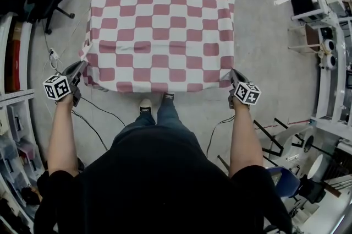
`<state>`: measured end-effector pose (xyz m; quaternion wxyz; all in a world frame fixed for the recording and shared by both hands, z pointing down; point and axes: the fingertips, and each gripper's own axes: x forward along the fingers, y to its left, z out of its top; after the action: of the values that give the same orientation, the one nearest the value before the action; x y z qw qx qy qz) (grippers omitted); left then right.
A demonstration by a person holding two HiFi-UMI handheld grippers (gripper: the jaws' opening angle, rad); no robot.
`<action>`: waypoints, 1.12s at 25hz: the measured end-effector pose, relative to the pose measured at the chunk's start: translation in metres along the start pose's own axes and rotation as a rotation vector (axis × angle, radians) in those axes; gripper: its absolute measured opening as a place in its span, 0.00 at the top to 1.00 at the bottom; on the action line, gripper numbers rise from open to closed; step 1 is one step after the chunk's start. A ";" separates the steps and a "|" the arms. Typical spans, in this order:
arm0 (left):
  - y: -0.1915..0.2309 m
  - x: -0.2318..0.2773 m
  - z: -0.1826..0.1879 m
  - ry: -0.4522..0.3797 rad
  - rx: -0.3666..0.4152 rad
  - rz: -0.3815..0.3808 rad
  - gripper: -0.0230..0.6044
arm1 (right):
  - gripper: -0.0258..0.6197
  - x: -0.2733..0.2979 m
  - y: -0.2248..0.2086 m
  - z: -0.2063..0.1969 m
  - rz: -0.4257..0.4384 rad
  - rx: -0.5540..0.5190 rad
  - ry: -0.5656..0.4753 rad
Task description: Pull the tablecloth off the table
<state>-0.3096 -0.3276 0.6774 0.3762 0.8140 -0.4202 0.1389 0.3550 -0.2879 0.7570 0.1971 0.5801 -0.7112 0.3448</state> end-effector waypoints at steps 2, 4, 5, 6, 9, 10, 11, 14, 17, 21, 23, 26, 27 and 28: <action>-0.011 -0.005 0.009 -0.031 0.019 -0.038 0.93 | 0.92 -0.008 0.007 0.001 0.003 0.000 -0.013; -0.020 -0.011 0.015 -0.058 0.038 -0.070 0.93 | 0.92 -0.018 0.013 0.000 0.000 0.002 -0.023; -0.025 -0.016 0.016 -0.068 0.043 -0.088 0.93 | 0.92 -0.025 0.017 -0.003 -0.003 0.002 -0.025; -0.029 -0.021 0.016 -0.077 0.047 -0.107 0.93 | 0.92 -0.031 0.021 -0.007 -0.007 0.000 -0.028; -0.045 -0.037 0.013 -0.093 0.064 -0.166 0.93 | 0.92 -0.054 0.034 -0.017 -0.018 -0.002 -0.041; -0.051 -0.043 0.013 -0.099 0.068 -0.185 0.93 | 0.92 -0.062 0.039 -0.021 -0.020 -0.002 -0.048; -0.057 -0.049 0.012 -0.106 0.071 -0.202 0.93 | 0.92 -0.069 0.044 -0.024 -0.020 -0.001 -0.057; -0.074 -0.070 0.001 -0.130 0.085 -0.246 0.93 | 0.92 -0.093 0.059 -0.042 -0.011 -0.002 -0.086; -0.099 -0.093 -0.010 -0.150 0.096 -0.270 0.93 | 0.92 -0.116 0.071 -0.054 0.012 -0.014 -0.113; -0.126 -0.119 -0.026 -0.185 0.104 -0.280 0.93 | 0.91 -0.148 0.082 -0.070 0.049 -0.022 -0.154; -0.136 -0.135 -0.039 -0.204 0.093 -0.273 0.93 | 0.91 -0.166 0.091 -0.082 0.072 -0.030 -0.170; -0.146 -0.160 -0.053 -0.239 0.081 -0.248 0.93 | 0.91 -0.190 0.106 -0.093 0.112 -0.052 -0.202; -0.151 -0.166 -0.058 -0.249 0.081 -0.240 0.93 | 0.92 -0.198 0.110 -0.094 0.122 -0.063 -0.212; -0.158 -0.171 -0.062 -0.256 0.084 -0.233 0.93 | 0.91 -0.206 0.113 -0.095 0.131 -0.075 -0.221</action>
<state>-0.2834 -0.1259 0.5487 0.2989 0.8833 -0.3612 0.0068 0.2865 -0.0678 0.6527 0.1160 0.5592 -0.7773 0.2639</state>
